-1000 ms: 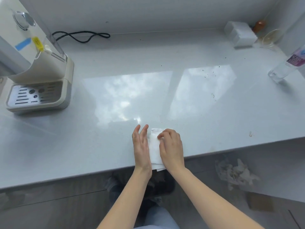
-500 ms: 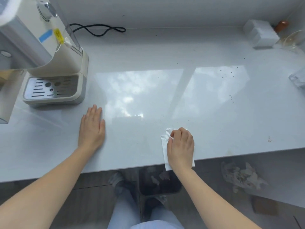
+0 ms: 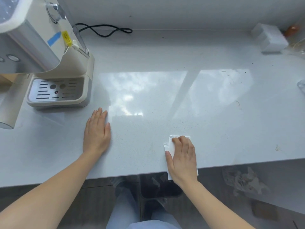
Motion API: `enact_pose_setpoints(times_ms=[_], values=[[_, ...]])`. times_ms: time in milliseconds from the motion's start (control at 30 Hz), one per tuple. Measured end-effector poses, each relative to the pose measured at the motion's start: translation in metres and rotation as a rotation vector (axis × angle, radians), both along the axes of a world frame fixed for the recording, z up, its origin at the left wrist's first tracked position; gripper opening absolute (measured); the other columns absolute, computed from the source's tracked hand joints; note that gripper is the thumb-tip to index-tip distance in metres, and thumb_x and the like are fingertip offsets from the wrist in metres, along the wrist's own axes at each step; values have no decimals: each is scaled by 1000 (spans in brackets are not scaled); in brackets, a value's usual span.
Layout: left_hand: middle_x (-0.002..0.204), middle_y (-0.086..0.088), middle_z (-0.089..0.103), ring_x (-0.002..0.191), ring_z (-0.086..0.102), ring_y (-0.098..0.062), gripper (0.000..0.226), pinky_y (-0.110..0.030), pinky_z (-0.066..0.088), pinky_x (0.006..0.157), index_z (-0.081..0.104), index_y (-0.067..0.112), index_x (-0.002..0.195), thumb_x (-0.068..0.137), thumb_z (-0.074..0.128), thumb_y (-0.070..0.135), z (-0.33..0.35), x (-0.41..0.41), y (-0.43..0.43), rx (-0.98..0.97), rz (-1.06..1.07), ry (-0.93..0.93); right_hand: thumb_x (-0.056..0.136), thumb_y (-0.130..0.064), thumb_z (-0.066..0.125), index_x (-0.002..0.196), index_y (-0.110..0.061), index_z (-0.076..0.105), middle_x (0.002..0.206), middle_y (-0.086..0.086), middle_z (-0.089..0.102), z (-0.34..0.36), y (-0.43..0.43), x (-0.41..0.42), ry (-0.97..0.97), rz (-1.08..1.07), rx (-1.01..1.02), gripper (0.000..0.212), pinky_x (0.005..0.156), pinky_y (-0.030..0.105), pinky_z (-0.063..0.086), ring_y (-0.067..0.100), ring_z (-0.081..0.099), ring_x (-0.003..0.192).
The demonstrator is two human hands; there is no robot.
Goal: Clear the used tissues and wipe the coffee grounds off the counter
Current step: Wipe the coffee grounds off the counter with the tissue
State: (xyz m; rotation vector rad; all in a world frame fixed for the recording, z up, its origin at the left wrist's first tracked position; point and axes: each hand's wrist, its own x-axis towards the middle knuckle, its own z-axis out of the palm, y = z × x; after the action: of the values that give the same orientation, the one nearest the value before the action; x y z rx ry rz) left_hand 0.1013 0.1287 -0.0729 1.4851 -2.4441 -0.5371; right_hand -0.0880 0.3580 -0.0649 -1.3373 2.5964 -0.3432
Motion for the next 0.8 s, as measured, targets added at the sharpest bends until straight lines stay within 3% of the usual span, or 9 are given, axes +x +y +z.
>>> enact_pose_setpoints(times_ms=[233,400,800], values=[[156,-5,24,146,14,-18,47,-37,8,120,31,13,144,98,36,21,-1,-1,0,9,-2,2,96,-36,38,137,-12,35,135,6,36,-2,-7,22,39,196,-15,47,110,43,28,27,32,126],[157,-6,23,146,14,-18,48,-37,8,120,31,13,144,97,37,21,-1,-1,0,10,-4,2,100,-36,29,137,-14,38,132,6,42,0,-21,40,-28,330,-30,44,112,42,26,27,39,125],[156,-5,25,146,15,-18,56,-36,8,118,33,14,144,93,26,35,-4,-1,0,-3,-3,17,98,-38,30,137,-15,36,137,7,41,2,-70,70,-72,499,-49,46,116,40,15,28,31,130]])
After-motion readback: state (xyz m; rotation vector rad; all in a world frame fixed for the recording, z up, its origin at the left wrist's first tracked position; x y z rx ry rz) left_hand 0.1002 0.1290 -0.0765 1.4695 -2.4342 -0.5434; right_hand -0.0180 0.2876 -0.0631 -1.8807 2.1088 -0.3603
